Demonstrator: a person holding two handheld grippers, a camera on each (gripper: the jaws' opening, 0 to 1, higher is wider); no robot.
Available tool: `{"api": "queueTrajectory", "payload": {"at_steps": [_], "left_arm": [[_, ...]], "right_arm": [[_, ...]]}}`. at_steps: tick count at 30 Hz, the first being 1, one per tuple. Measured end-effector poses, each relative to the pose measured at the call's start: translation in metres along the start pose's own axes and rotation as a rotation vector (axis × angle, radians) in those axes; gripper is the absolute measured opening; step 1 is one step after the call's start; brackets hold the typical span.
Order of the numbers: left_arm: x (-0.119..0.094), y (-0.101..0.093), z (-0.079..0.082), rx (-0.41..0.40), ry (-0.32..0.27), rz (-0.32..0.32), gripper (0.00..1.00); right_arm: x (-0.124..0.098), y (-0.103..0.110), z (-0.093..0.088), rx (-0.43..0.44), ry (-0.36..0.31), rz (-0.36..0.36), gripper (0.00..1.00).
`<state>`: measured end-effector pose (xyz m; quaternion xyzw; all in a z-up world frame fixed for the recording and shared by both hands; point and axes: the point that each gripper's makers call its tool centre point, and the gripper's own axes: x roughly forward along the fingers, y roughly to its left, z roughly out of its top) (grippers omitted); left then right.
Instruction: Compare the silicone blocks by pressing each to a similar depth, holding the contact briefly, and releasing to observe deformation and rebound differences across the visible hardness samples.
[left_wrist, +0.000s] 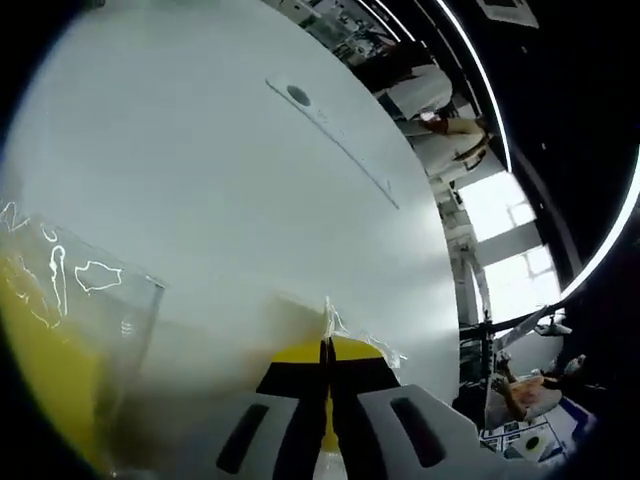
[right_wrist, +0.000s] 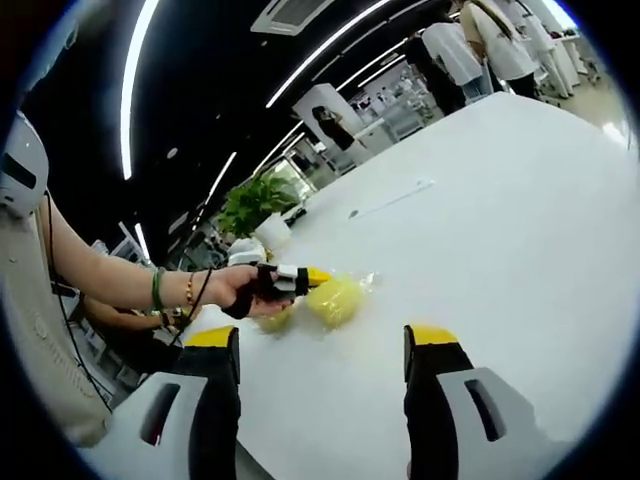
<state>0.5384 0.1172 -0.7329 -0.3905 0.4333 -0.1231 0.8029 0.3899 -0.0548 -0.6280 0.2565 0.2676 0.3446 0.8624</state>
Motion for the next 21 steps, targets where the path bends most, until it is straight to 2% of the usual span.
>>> {"api": "queueTrajectory", "payload": {"at_steps": [1,7,10,13,16,18,19,21], "left_arm": [[-0.002,-0.002,-0.001,0.006,0.001,0.008,0.0],[-0.013,-0.021,-0.002,0.031,-0.043,-0.057,0.0],[-0.019,-0.035,-0.003,0.156,-0.06,-0.094,0.0],[-0.024,-0.046,-0.006,0.237,-0.052,-0.11,0.0],[-0.032,-0.06,-0.007,0.467,-0.055,-0.102,0.0],[-0.037,-0.074,-0.009,0.558,-0.073,-0.129,0.0],[-0.038,-0.077,-0.01,0.564,-0.079,-0.131,0.0],[-0.047,-0.091,-0.019,0.647,-0.068,-0.159,0.0]], "right_arm": [[0.0,0.001,0.001,-0.002,-0.001,0.001,0.61],[-0.003,0.006,0.007,-0.022,-0.007,0.007,0.63],[-0.005,0.007,0.01,-0.033,-0.008,0.005,0.63],[-0.007,0.011,0.012,-0.045,-0.01,0.007,0.63],[-0.008,0.015,0.012,-0.062,-0.005,0.005,0.63],[-0.009,0.019,0.012,-0.071,-0.005,0.008,0.63],[-0.01,0.02,0.012,-0.072,-0.006,0.009,0.63],[-0.013,0.026,0.013,-0.081,-0.009,0.013,0.63]]}}
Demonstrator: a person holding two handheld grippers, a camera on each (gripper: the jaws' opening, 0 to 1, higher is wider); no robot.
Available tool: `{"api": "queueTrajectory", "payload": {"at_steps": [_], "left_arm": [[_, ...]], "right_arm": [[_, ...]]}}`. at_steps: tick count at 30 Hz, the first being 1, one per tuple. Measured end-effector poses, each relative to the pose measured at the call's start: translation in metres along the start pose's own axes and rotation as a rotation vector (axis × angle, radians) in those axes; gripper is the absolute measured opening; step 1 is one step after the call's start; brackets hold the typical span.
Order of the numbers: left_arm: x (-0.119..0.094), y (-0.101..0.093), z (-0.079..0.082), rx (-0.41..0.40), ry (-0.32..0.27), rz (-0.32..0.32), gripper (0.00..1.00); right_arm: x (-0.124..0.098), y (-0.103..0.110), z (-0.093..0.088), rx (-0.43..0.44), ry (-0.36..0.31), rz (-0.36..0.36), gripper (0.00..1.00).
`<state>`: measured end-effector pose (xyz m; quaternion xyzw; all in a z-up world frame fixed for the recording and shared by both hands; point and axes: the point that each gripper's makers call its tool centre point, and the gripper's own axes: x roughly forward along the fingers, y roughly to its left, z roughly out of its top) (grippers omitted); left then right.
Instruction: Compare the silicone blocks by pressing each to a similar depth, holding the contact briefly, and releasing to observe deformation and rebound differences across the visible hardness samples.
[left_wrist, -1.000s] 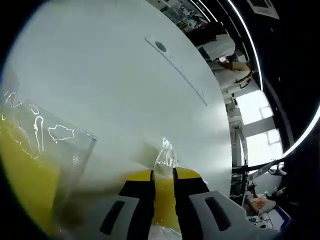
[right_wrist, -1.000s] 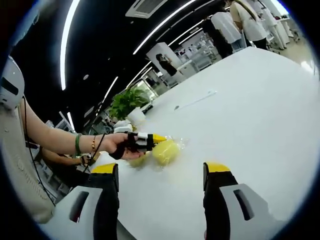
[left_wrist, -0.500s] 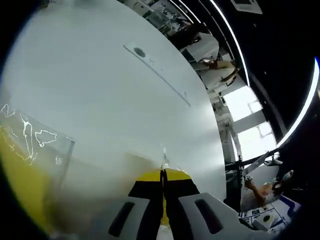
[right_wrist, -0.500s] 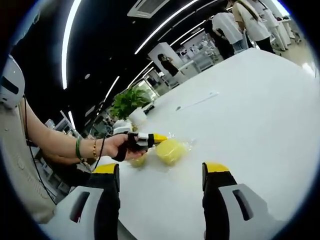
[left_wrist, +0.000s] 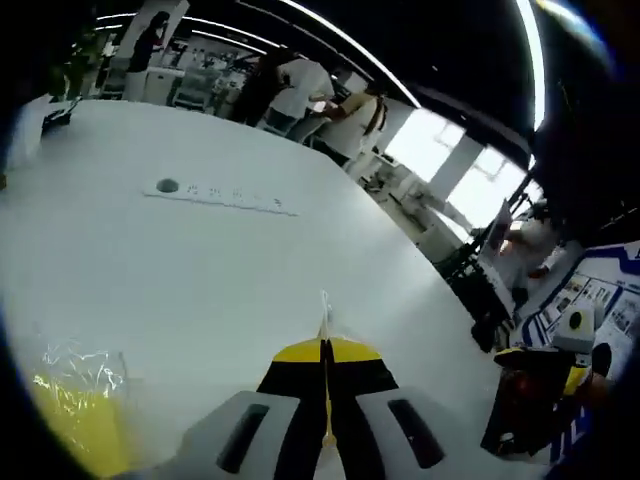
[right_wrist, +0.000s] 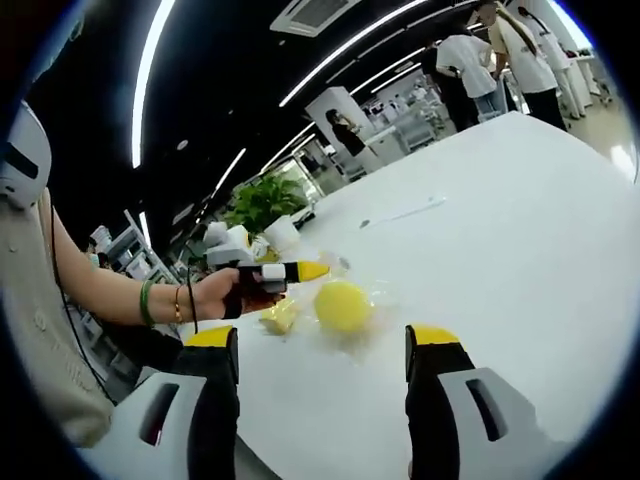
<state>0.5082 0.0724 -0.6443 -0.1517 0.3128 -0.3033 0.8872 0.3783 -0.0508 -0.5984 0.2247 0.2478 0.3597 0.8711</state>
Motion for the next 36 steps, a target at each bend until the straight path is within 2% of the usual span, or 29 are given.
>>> {"api": "queueTrajectory", "payload": {"at_steps": [4,5,7,9,12,14,16,17,25,26,30,31,33,36], "left_arm": [[-0.008,-0.018,-0.002,0.039,0.004,-0.022,0.0],[-0.011,-0.025,-0.003,0.074,0.009,-0.042,0.0],[-0.015,-0.032,-0.003,0.117,0.002,-0.039,0.0],[-0.019,-0.041,-0.004,0.134,0.003,-0.055,0.0],[-0.026,-0.056,-0.002,0.271,-0.007,-0.074,0.0],[-0.029,-0.059,-0.001,0.225,-0.007,-0.076,0.0],[-0.031,-0.061,0.001,0.264,-0.02,-0.073,0.0],[-0.034,-0.063,0.001,0.249,-0.016,-0.076,0.0],[-0.059,-0.069,0.027,0.259,-0.065,-0.082,0.0],[-0.063,-0.067,0.032,0.282,-0.086,-0.061,0.0],[-0.083,-0.073,0.046,0.286,-0.11,-0.078,0.0],[-0.091,-0.074,0.053,0.304,-0.136,-0.068,0.0],[-0.104,-0.079,0.063,0.332,-0.159,-0.072,0.0],[-0.122,-0.082,0.075,0.327,-0.192,-0.078,0.0]], "right_arm": [[-0.007,0.008,0.001,-0.017,-0.003,-0.001,0.63],[-0.008,0.009,0.001,-0.021,-0.005,-0.002,0.63],[-0.013,0.012,0.002,-0.027,-0.009,-0.003,0.63],[-0.017,0.015,0.002,-0.032,-0.015,-0.006,0.63],[-0.023,0.017,0.0,-0.038,-0.017,-0.01,0.63],[-0.025,0.02,-0.001,-0.042,-0.018,-0.011,0.63],[-0.027,0.022,-0.001,-0.048,-0.017,-0.011,0.64],[-0.028,0.024,0.001,-0.056,-0.019,-0.008,0.64],[-0.03,0.034,0.017,-0.117,-0.033,0.009,0.65],[-0.029,0.036,0.02,-0.126,-0.033,0.014,0.65],[-0.025,0.044,0.031,-0.171,-0.037,0.031,0.65],[-0.023,0.047,0.034,-0.183,-0.038,0.038,0.65],[-0.017,0.054,0.041,-0.226,-0.024,0.066,0.66],[-0.005,0.068,0.056,-0.339,0.018,0.106,0.67]]}}
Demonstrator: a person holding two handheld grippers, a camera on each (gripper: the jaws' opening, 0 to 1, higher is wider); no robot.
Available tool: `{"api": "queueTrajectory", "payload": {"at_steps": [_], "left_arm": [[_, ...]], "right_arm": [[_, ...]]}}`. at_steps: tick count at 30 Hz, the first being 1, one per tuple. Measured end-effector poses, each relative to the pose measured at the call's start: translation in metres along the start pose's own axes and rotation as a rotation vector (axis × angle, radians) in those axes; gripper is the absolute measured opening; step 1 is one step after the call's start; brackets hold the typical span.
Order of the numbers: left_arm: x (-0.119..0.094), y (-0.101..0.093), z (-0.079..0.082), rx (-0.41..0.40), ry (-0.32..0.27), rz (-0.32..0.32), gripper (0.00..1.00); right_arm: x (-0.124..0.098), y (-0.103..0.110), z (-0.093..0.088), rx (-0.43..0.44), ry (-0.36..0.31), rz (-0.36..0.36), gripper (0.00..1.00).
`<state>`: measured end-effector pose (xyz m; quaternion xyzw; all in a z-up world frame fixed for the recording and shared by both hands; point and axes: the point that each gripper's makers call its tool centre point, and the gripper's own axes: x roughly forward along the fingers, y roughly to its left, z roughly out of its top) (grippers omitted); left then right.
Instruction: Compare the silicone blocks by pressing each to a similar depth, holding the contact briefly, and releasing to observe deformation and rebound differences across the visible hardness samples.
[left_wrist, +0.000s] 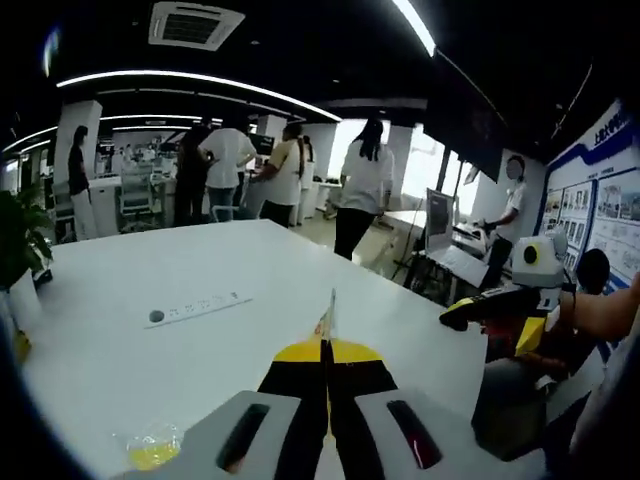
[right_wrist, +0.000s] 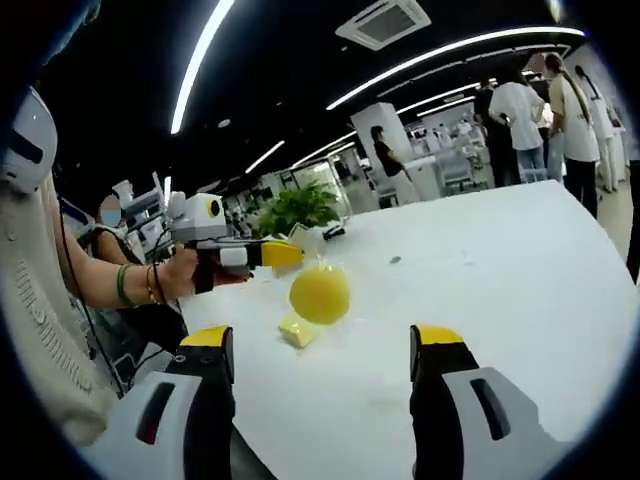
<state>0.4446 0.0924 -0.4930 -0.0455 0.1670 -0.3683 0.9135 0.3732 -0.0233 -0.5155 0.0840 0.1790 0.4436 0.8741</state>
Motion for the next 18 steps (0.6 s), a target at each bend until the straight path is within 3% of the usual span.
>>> {"api": "queueTrajectory", "payload": {"at_steps": [6,12,16,17,18], "left_arm": [[-0.041,0.002,0.04,0.025,-0.076,0.003,0.0],[-0.081,0.01,0.079,0.046,-0.18,0.024,0.0],[-0.094,0.011,0.077,0.045,-0.162,0.004,0.0],[-0.096,0.015,0.074,0.084,-0.155,0.016,0.0],[-0.096,0.019,0.066,0.034,-0.144,0.021,0.0]], "right_arm": [[0.024,0.018,0.046,-0.171,0.017,0.084,0.7],[0.044,0.039,0.08,-0.291,0.035,0.156,0.71],[0.065,0.061,0.103,-0.358,0.033,0.225,0.73],[0.073,0.068,0.103,-0.367,0.051,0.245,0.73],[0.08,0.075,0.107,-0.353,0.037,0.272,0.73]]}}
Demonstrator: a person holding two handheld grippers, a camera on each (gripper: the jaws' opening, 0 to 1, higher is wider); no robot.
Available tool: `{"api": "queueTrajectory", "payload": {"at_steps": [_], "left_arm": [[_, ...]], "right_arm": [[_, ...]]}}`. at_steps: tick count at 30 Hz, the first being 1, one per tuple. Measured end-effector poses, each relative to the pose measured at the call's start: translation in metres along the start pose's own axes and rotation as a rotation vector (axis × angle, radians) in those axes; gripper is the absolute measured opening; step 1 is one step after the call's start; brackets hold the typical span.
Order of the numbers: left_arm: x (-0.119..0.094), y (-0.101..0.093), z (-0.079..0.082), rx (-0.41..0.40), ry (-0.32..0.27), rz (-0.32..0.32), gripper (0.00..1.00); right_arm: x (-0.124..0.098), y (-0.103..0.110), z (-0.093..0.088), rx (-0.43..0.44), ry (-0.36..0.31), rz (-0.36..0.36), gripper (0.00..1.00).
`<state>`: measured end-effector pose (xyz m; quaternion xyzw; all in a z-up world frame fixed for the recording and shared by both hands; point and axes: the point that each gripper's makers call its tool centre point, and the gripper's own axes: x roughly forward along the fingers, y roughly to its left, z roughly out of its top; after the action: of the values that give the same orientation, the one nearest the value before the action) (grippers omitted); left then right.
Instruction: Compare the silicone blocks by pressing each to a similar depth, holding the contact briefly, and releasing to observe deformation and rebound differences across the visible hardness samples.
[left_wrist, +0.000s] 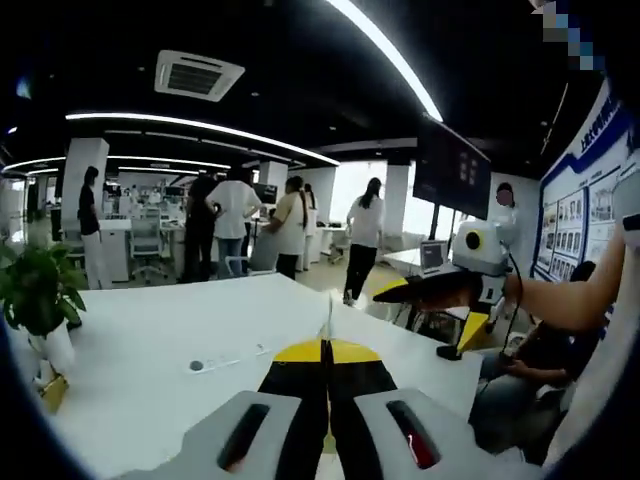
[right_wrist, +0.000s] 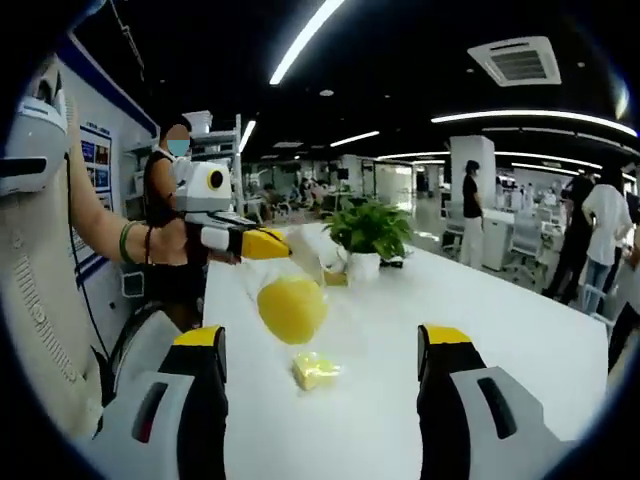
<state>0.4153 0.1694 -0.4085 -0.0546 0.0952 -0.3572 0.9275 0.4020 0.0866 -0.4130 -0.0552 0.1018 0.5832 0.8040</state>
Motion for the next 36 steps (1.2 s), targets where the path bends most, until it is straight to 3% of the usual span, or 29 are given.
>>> {"api": "queueTrajectory", "payload": {"at_steps": [1,4,5,6,7,9,10,11,12,13,15,19,23,27,36], "left_arm": [[-0.001,-0.006,-0.006,-0.058,0.013,-0.037,0.0],[-0.004,-0.004,-0.022,-0.017,0.037,-0.032,0.0],[-0.005,-0.002,-0.025,-0.021,0.035,-0.031,0.0],[-0.006,-0.008,-0.029,-0.067,0.056,-0.074,0.0],[-0.007,-0.004,-0.029,-0.051,0.049,-0.044,0.0],[-0.008,-0.009,-0.033,-0.104,0.069,-0.08,0.0],[-0.008,-0.007,-0.03,-0.062,0.055,-0.067,0.0],[-0.009,-0.014,-0.031,-0.069,0.078,-0.109,0.0],[-0.009,-0.009,-0.027,-0.017,0.064,-0.075,0.0],[-0.009,-0.014,-0.026,-0.03,0.07,-0.113,0.0],[-0.01,-0.011,-0.018,-0.003,0.055,-0.102,0.0],[-0.012,-0.007,-0.003,-0.027,0.041,-0.136,0.0],[-0.013,-0.006,0.011,-0.036,0.022,-0.171,0.0],[-0.013,-0.007,0.021,-0.019,0.019,-0.198,0.0],[-0.015,-0.011,0.027,-0.045,0.037,-0.283,0.0]], "right_arm": [[0.01,0.006,0.004,-0.003,-0.012,0.053,0.75],[0.031,0.017,-0.001,-0.019,0.053,0.112,0.84],[0.036,0.021,-0.003,-0.01,0.064,0.142,0.85],[0.041,0.023,-0.007,-0.002,0.088,0.159,0.85],[0.047,0.025,-0.016,-0.008,0.14,0.173,0.85],[0.056,0.025,-0.023,-0.039,0.177,0.194,0.83],[0.062,0.024,-0.029,-0.041,0.221,0.217,0.82],[0.067,0.025,-0.031,-0.041,0.23,0.225,0.82],[0.074,0.027,-0.033,-0.056,0.242,0.249,0.82],[0.079,0.029,-0.034,-0.053,0.248,0.259,0.81],[0.089,0.031,-0.04,-0.084,0.284,0.291,0.78],[0.103,0.036,-0.046,-0.112,0.33,0.326,0.71],[0.113,0.039,-0.042,-0.122,0.325,0.347,0.66],[0.12,0.039,-0.037,-0.134,0.318,0.362,0.52],[0.12,0.046,-0.03,-0.112,0.269,0.346,0.41]]}}
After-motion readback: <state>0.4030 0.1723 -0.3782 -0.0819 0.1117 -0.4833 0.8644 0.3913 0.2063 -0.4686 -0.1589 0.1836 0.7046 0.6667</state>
